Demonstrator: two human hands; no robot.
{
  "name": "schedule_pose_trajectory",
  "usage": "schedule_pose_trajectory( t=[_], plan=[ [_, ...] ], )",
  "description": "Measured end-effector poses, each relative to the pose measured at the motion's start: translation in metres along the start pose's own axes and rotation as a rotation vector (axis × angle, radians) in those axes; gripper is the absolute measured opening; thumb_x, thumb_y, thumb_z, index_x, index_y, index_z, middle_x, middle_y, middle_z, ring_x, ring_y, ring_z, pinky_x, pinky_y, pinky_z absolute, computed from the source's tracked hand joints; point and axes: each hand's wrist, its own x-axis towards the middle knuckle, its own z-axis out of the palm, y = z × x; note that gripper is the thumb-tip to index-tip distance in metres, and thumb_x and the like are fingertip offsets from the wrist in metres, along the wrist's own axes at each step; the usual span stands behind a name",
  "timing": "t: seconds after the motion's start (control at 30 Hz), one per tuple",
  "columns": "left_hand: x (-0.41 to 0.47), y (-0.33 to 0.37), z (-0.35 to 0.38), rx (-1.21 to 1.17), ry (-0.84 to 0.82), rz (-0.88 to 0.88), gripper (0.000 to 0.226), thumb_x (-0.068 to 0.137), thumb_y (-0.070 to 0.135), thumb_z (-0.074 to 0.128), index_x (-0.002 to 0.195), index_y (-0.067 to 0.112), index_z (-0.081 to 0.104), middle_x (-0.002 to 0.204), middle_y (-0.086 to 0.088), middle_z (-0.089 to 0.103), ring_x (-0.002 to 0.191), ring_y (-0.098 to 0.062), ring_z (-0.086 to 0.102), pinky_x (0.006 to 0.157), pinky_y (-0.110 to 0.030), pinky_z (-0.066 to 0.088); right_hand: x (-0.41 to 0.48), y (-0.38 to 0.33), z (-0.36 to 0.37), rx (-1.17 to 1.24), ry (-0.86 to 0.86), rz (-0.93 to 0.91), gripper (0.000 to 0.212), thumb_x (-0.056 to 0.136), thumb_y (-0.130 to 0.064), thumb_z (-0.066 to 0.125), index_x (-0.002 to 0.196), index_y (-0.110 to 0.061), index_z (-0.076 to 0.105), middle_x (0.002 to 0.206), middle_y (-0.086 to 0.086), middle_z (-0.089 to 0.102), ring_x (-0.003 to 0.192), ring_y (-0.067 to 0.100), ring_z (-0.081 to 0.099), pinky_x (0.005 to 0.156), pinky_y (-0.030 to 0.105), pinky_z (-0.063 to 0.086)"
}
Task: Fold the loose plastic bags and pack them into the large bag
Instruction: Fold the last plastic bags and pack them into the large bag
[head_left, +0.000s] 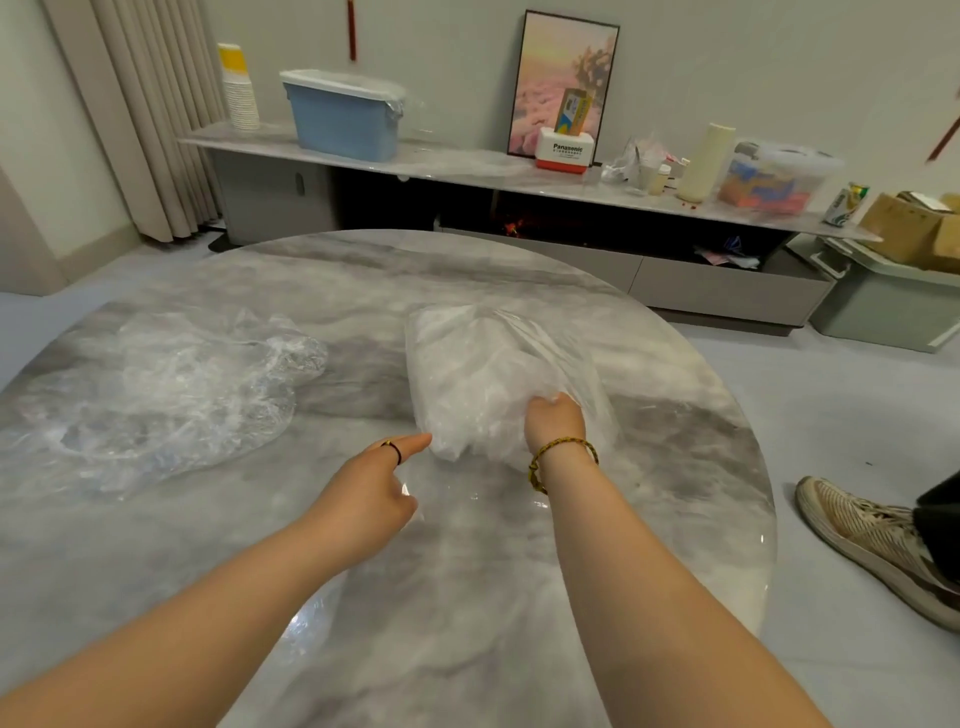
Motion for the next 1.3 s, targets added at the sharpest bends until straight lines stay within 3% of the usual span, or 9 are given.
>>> schedule_pose_trajectory(
  t=[0.1, 0.2, 0.3, 0.43, 0.57, 0.77, 0.93, 1.2, 1.3],
  plan=[
    [-0.008, -0.003, -0.006, 0.008, -0.024, -0.004, 0.06, 0.086, -0.002, 0.051, 0.136, 0.029, 0.039, 0.071, 0.015, 0.044, 0.065, 0.006, 0.052, 0.064, 0.002, 0.037, 0.01, -0.006, 0.005, 0.125, 0.059, 0.055, 0.034, 0.098, -0.007, 0.033, 0.125, 0.006, 0.048, 0.108, 0.014, 0.051, 0.089, 0.016, 0.04, 0.059, 0.017, 0.037],
    [-0.014, -0.006, -0.01, -0.014, -0.023, -0.019, 0.06, 0.086, 0.0, 0.052, 0.134, 0.032, 0.038, 0.071, 0.014, 0.046, 0.072, 0.003, 0.053, 0.065, 0.004, 0.037, 0.026, -0.013, 0.007, 0.158, 0.109, 0.096, 0.037, 0.098, -0.011, 0.034, 0.131, 0.002, 0.043, 0.134, 0.015, 0.048, 0.108, 0.022, 0.05, 0.066, 0.013, 0.041],
    [-0.019, -0.005, -0.009, -0.03, -0.018, -0.023, 0.06, 0.087, 0.001, 0.051, 0.135, 0.035, 0.036, 0.072, 0.012, 0.046, 0.067, 0.004, 0.054, 0.066, 0.003, 0.037, 0.037, -0.019, 0.011, 0.047, 0.248, 0.176, 0.035, 0.098, -0.019, 0.034, 0.123, -0.002, 0.051, 0.117, 0.012, 0.057, 0.099, 0.025, 0.052, 0.088, 0.027, 0.04],
    [-0.019, -0.005, -0.006, -0.011, -0.026, -0.013, 0.061, 0.09, 0.003, 0.049, 0.136, 0.039, 0.032, 0.076, 0.013, 0.043, 0.067, -0.002, 0.051, 0.066, 0.001, 0.037, 0.053, -0.025, 0.012, -0.086, 0.307, 0.184, 0.03, 0.093, -0.036, 0.048, 0.096, -0.008, 0.059, 0.093, 0.008, 0.061, 0.095, 0.026, 0.058, 0.077, 0.029, 0.04],
    [-0.012, -0.01, -0.005, 0.027, -0.028, 0.026, 0.062, 0.09, 0.003, 0.046, 0.137, 0.04, 0.028, 0.078, 0.015, 0.044, 0.073, 0.014, 0.048, 0.068, -0.001, 0.038, 0.069, -0.034, 0.018, -0.224, 0.355, 0.149, 0.045, 0.092, -0.033, 0.053, 0.128, -0.008, 0.044, 0.122, 0.012, 0.057, 0.112, 0.029, 0.055, 0.084, 0.034, 0.044],
    [0.004, -0.023, -0.003, 0.055, -0.005, 0.045, 0.063, 0.09, 0.003, 0.045, 0.138, 0.04, 0.026, 0.085, 0.022, 0.042, 0.083, 0.021, 0.042, 0.07, 0.001, 0.037, 0.082, -0.032, 0.025, -0.426, 0.245, 0.101, 0.029, 0.098, -0.011, 0.039, 0.12, 0.003, 0.052, 0.123, 0.017, 0.057, 0.114, 0.03, 0.053, 0.089, 0.034, 0.044],
    [0.018, -0.031, 0.001, 0.036, 0.033, 0.038, 0.062, 0.09, 0.003, 0.046, 0.14, 0.032, 0.026, 0.092, 0.014, 0.043, 0.082, 0.024, 0.042, 0.067, 0.004, 0.035, 0.089, -0.031, 0.029, -0.263, 0.054, 0.027, 0.043, 0.1, -0.007, 0.026, 0.141, 0.001, 0.029, 0.146, 0.014, 0.034, 0.132, 0.028, 0.035, 0.101, 0.024, 0.029],
    [0.027, -0.035, 0.008, -0.023, -0.009, 0.037, 0.049, 0.094, 0.021, 0.048, 0.14, 0.026, 0.032, 0.146, 0.013, 0.022, 0.087, 0.002, 0.053, 0.084, -0.008, 0.033, 0.059, -0.01, 0.03, -0.185, 0.181, -0.273, 0.052, 0.098, -0.01, 0.034, 0.146, -0.004, 0.017, 0.153, 0.01, 0.018, 0.141, 0.022, 0.019, 0.115, 0.03, 0.016],
    [0.02, -0.033, 0.004, -0.036, -0.041, 0.051, 0.051, 0.092, 0.03, 0.051, 0.138, 0.035, 0.032, 0.148, 0.014, 0.018, 0.107, -0.005, 0.051, 0.094, -0.014, 0.033, 0.034, -0.003, 0.023, -0.126, 0.272, -0.357, 0.041, 0.095, -0.004, 0.037, 0.135, -0.003, 0.039, 0.141, 0.011, 0.041, 0.13, 0.022, 0.037, 0.105, 0.026, 0.03]
  ],
)
